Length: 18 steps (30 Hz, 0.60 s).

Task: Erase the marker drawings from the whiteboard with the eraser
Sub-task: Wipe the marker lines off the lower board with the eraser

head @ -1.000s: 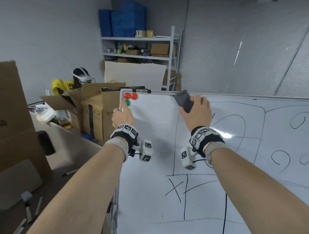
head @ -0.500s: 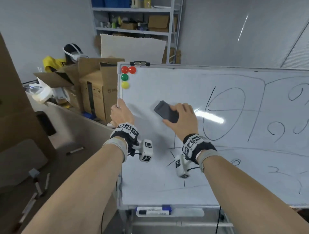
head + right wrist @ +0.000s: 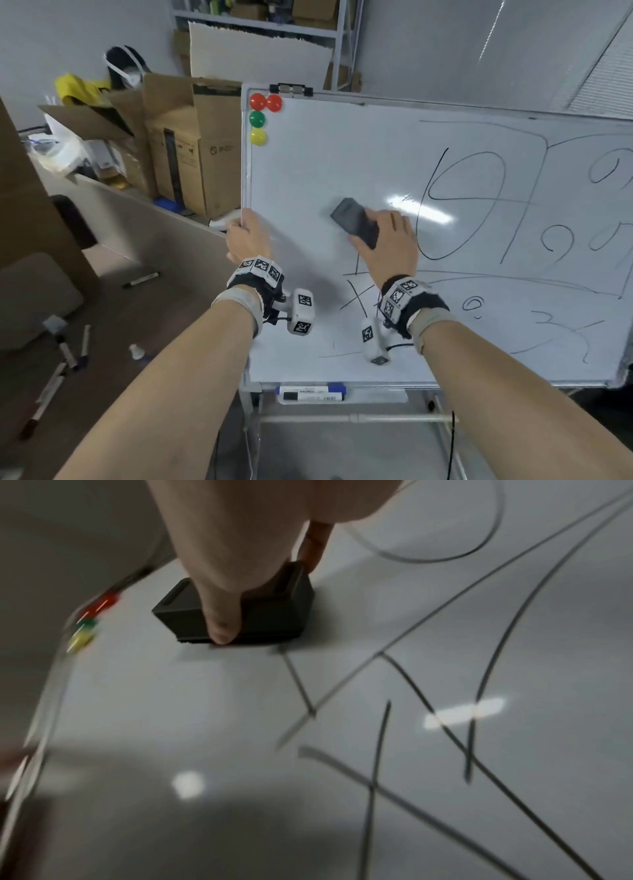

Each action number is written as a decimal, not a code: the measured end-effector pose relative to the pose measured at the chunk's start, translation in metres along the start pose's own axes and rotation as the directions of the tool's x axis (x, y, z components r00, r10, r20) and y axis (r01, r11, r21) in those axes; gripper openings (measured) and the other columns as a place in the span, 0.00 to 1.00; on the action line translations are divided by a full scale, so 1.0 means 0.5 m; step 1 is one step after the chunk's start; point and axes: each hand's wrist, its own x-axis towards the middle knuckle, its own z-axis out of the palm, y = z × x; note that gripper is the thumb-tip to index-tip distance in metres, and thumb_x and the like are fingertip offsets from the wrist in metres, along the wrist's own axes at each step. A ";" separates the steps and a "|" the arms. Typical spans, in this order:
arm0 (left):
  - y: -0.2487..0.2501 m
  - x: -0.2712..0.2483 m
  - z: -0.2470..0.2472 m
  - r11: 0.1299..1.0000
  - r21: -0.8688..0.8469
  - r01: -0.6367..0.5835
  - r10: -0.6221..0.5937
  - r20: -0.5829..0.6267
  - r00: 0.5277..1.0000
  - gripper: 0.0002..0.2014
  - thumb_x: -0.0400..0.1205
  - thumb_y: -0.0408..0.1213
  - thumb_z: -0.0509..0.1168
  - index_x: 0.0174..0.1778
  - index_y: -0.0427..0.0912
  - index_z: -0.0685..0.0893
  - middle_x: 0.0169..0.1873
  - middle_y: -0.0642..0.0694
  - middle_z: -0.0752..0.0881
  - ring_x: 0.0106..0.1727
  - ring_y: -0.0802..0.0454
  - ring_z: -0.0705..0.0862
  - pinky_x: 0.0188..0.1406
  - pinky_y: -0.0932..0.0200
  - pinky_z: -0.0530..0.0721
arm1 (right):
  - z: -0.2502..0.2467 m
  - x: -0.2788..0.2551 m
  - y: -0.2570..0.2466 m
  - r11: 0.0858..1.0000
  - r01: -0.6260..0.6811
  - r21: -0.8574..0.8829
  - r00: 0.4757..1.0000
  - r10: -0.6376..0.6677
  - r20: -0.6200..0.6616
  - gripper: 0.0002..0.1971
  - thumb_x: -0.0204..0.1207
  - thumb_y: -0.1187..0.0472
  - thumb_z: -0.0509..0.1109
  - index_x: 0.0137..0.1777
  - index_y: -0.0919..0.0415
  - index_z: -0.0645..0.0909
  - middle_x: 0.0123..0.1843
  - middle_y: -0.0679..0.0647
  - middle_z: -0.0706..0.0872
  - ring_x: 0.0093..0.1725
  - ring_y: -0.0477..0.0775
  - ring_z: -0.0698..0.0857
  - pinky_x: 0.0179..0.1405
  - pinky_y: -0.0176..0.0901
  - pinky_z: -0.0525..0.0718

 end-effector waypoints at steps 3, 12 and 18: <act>-0.008 -0.008 0.002 0.999 0.037 -0.019 0.021 -0.050 0.999 0.19 0.87 0.50 0.50 0.49 0.42 0.82 0.49 0.39 0.89 0.58 0.42 0.83 0.69 0.47 0.63 | -0.057 0.054 0.050 0.982 -0.187 0.004 0.974 0.186 -0.126 0.23 0.70 0.48 0.78 0.59 0.57 0.75 0.58 0.56 0.80 0.60 0.62 0.76 0.57 0.55 0.74; -0.074 -0.041 0.001 0.986 0.149 0.074 -0.047 -0.178 0.983 0.24 0.88 0.49 0.48 0.66 0.36 0.79 0.64 0.36 0.84 0.67 0.36 0.80 0.69 0.41 0.70 | 0.002 -0.018 0.070 0.970 0.241 0.020 0.958 -0.241 0.153 0.23 0.66 0.48 0.79 0.57 0.55 0.78 0.55 0.54 0.79 0.55 0.60 0.76 0.53 0.54 0.76; -0.171 -0.100 -0.002 0.982 0.180 0.064 -0.039 -0.141 0.989 0.25 0.87 0.51 0.52 0.74 0.37 0.74 0.68 0.33 0.78 0.70 0.36 0.76 0.71 0.45 0.71 | 0.063 -0.117 0.126 0.908 0.413 0.066 0.874 -0.416 0.250 0.22 0.62 0.51 0.82 0.53 0.56 0.79 0.50 0.56 0.79 0.49 0.61 0.78 0.47 0.53 0.77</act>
